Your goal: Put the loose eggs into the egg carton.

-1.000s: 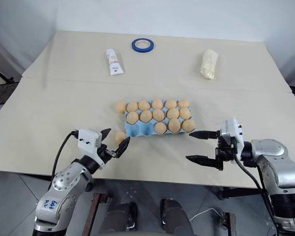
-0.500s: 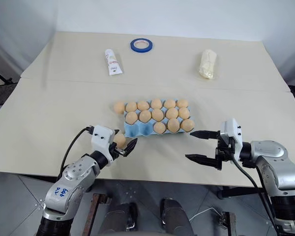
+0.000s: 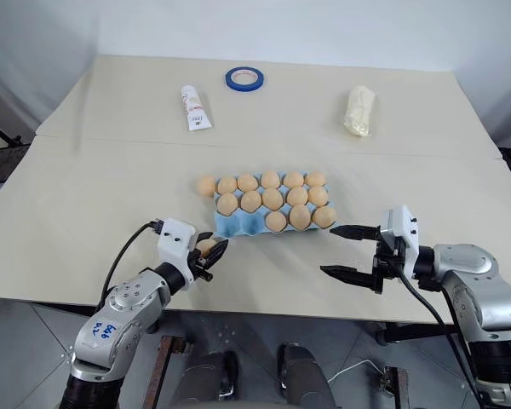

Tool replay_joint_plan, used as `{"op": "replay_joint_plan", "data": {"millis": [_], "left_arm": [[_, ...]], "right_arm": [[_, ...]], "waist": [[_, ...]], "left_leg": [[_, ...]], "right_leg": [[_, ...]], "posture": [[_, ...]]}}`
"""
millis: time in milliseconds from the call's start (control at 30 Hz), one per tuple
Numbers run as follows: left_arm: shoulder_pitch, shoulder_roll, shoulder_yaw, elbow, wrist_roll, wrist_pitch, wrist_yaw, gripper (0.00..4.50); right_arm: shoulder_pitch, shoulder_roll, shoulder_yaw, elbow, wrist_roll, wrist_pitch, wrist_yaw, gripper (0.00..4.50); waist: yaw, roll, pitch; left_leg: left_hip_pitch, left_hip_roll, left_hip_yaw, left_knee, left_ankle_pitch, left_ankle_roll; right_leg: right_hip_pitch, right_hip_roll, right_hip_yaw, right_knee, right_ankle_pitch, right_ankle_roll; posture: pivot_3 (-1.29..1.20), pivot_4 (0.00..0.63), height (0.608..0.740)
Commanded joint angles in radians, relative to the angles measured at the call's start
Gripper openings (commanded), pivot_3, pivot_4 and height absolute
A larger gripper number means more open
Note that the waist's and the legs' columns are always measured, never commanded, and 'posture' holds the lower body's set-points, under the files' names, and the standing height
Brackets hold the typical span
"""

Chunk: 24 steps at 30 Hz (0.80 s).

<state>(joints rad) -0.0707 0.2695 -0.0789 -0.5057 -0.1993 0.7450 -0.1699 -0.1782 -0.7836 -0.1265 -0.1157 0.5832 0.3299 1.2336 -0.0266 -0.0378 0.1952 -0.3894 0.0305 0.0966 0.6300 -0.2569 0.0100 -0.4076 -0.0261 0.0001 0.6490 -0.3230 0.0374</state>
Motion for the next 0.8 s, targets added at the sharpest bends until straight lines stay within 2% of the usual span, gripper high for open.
{"op": "replay_joint_plan", "data": {"millis": [33, 367, 500, 633, 800], "left_arm": [[0.009, 0.009, 0.021, -0.047, 0.001, -0.001, -0.006, 1.74], [-0.084, 0.046, 0.178, -0.078, -0.133, -0.092, -0.134, 1.74], [-0.175, 0.032, 0.156, -0.051, -0.214, -0.162, -0.244, 1.74], [-0.227, 0.011, 0.153, -0.011, -0.227, -0.145, -0.224, 1.74], [-0.346, -0.025, 0.105, 0.159, -0.226, -0.250, -0.309, 1.74]], "right_arm": [[-0.014, -0.006, -0.018, -0.012, 0.001, -0.010, 0.000, 4.50], [-0.018, -0.006, -0.020, -0.003, -0.009, -0.011, 0.002, 4.50], [-0.021, 0.000, -0.023, 0.000, -0.007, -0.017, 0.000, 4.50], [-0.013, 0.005, -0.032, -0.009, -0.004, -0.021, -0.011, 4.50], [0.020, 0.017, -0.042, -0.028, -0.006, -0.029, -0.041, 4.50]], "waist": [[0.000, 0.000, 0.000], [0.001, 0.000, 0.000], [0.007, 0.000, 0.000], [0.004, 0.000, 0.000], [0.002, 0.000, 0.000]], "left_leg": [[0.000, 0.000, 0.000, 0.000, 0.000, 0.000], [0.000, 0.000, 0.000, 0.000, 0.000, 0.000], [0.000, -0.001, 0.000, 0.002, 0.000, 0.000], [0.000, -0.001, 0.000, 0.001, 0.000, 0.000], [0.000, -0.001, 0.000, 0.002, 0.001, -0.001]], "right_leg": [[0.000, 0.000, 0.000, 0.000, 0.000, 0.000], [0.000, 0.000, 0.000, 0.000, 0.000, 0.000], [0.000, -0.001, 0.000, 0.001, 0.000, 0.000], [0.000, -0.001, 0.000, 0.000, 0.000, 0.000], [0.000, 0.001, 0.000, 0.003, 0.000, 0.000]], "posture": [[0.00, 0.150, 0.740], [0.00, 0.150, 0.740], [0.00, 0.150, 0.740], [0.00, 0.150, 0.740], [0.00, 0.150, 0.740]]}}
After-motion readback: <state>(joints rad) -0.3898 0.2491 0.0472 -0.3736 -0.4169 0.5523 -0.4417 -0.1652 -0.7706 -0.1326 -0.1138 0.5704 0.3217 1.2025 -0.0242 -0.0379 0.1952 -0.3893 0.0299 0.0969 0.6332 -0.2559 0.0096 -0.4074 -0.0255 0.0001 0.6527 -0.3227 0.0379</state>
